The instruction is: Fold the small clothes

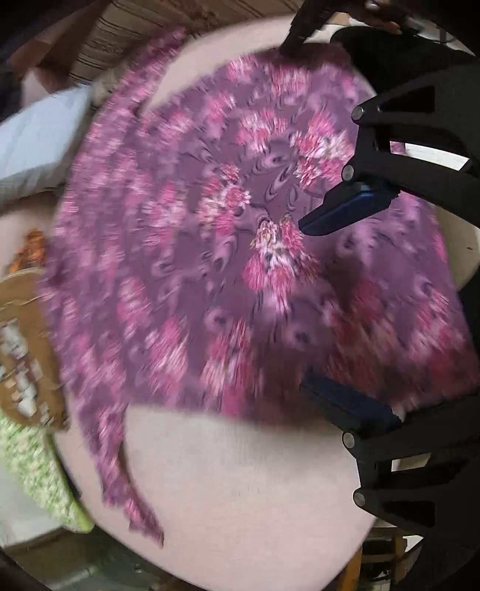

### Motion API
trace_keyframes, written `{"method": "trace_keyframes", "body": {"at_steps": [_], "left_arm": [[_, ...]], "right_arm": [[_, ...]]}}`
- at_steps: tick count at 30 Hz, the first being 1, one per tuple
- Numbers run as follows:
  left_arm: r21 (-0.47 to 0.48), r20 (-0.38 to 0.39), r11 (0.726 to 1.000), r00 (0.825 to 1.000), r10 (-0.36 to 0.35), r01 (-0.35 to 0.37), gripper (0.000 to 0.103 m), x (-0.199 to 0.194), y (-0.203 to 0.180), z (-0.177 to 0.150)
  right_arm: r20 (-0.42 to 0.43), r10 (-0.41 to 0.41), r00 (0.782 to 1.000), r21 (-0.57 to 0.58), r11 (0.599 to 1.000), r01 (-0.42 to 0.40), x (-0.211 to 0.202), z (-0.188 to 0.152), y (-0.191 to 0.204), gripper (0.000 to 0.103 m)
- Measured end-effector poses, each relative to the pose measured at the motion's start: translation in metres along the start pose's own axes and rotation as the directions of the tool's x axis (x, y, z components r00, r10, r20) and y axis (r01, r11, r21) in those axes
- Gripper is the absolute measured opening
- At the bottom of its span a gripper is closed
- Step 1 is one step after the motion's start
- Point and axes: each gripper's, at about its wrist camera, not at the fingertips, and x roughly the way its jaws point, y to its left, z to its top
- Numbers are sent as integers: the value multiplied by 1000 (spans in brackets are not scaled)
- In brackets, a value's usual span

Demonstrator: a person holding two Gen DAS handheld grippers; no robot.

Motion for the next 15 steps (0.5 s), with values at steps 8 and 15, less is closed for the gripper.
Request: {"method": "trace_keyframes", "body": {"at_steps": [8, 15], "left_arm": [[34, -23, 999, 1000, -7, 8, 83, 10, -15, 12], [65, 93, 998, 995, -25, 19, 83, 4, -42, 82]], "right_arm": [[-6, 54, 999, -15, 998, -54, -11, 15, -12, 27], [233, -185, 955, 345, 934, 97, -50, 97, -131, 41]]}}
